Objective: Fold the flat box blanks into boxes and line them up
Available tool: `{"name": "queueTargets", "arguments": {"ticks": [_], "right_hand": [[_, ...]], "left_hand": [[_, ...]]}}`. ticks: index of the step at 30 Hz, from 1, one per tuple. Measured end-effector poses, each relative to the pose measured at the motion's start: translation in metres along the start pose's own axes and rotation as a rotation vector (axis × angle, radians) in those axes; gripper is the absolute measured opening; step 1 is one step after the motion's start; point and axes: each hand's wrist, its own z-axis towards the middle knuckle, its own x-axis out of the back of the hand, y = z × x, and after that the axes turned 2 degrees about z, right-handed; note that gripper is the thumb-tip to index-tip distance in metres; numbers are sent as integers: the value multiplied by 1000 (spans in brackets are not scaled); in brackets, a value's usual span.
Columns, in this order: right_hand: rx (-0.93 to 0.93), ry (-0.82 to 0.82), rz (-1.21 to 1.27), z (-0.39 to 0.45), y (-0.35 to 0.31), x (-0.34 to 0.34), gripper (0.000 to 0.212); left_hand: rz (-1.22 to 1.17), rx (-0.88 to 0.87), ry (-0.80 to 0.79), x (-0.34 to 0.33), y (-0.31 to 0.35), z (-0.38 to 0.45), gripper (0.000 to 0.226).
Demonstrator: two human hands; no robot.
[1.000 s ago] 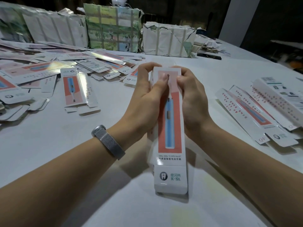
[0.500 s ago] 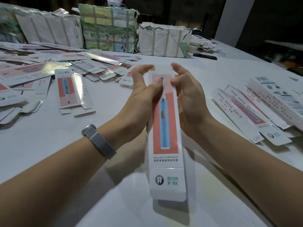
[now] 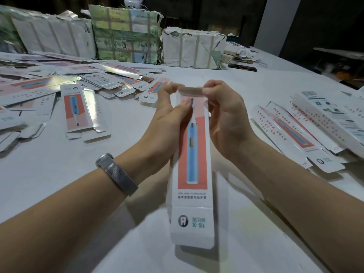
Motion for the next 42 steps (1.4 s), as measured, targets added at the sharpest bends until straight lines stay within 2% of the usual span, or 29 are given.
{"name": "queueTargets", "arguments": {"ticks": [2, 4, 8, 12, 17, 24, 28, 33, 37, 42], "right_hand": [[-26, 3, -38, 1, -2, 2, 15], [-53, -3, -65, 3, -4, 4, 11], [-119, -106, -87, 5, -9, 8, 9], [-46, -99, -106, 4, -11, 8, 14], [39, -38, -171, 4, -11, 8, 24], [81, -59, -306, 6, -18, 14, 14], [43, -130, -339, 10, -22, 20, 15], [-7, -219, -369, 14, -27, 27, 32], [9, -250, -389, 12, -26, 28, 22], [56, -227, -402, 9, -19, 22, 21]], "left_hand": [[62, -8, -36, 0, -1, 0, 11], [122, -28, -69, 0, -2, -1, 14], [113, -88, -93, 3, -4, 0, 20], [132, -107, -124, 5, -1, 0, 26], [188, -98, -184, 6, 5, -1, 23], [149, -92, -218, 10, 7, 1, 28], [129, -85, -202, 11, 4, 1, 22], [135, -73, -194, 11, 1, 1, 16], [64, -71, -124, 12, 0, 3, 11], [18, -89, -62, 13, -1, 5, 9]]}}
